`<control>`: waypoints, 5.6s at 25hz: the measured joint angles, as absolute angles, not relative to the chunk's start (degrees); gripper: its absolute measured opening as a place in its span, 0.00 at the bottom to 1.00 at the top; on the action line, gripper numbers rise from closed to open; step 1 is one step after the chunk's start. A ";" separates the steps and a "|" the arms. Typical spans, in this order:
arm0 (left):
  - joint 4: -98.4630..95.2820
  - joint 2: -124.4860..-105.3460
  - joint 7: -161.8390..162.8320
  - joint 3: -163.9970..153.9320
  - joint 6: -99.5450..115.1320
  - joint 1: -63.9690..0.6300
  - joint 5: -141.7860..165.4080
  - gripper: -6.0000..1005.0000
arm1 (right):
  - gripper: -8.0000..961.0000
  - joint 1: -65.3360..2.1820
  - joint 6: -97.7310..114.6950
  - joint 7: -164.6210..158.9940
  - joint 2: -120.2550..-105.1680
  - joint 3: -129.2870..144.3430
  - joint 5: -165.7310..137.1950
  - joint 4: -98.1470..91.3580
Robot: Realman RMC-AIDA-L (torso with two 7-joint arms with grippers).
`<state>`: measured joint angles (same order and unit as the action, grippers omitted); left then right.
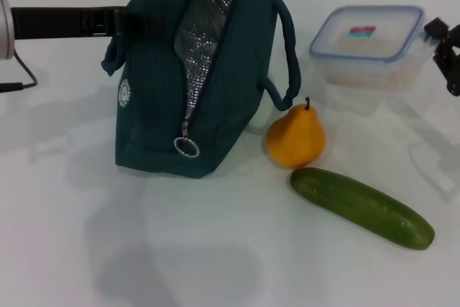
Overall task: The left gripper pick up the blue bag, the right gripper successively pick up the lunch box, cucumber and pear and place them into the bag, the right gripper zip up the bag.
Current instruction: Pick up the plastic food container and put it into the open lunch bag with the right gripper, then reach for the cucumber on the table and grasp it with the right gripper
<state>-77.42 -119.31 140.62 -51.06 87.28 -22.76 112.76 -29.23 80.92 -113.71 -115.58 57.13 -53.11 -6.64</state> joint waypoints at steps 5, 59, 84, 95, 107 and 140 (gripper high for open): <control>-77.44 -119.27 140.62 -51.17 87.27 -22.77 112.82 0.05 | 0.11 -29.46 84.38 -114.91 -115.52 57.06 -50.70 -6.64; -70.91 -119.35 135.51 -52.92 86.56 -27.60 113.34 0.05 | 0.02 -51.49 75.90 -113.17 -116.19 66.79 -46.48 -7.60; -70.32 -119.26 134.83 -52.51 85.16 -27.33 113.15 0.05 | 0.08 -38.33 70.96 -101.98 -112.92 67.55 -52.33 -14.07; -70.30 -119.27 134.82 -51.65 85.16 -27.56 113.17 0.05 | 0.30 -38.76 63.29 -98.08 -113.47 67.50 -74.63 -23.25; -70.39 -119.35 135.14 -51.30 85.35 -27.60 112.58 0.05 | 0.69 -36.24 67.43 -91.62 -114.69 66.82 -79.97 -29.75; -70.67 -119.36 136.16 -51.21 85.69 -26.90 111.17 0.05 | 0.69 -50.42 105.61 -133.36 -114.49 67.57 -130.49 -64.64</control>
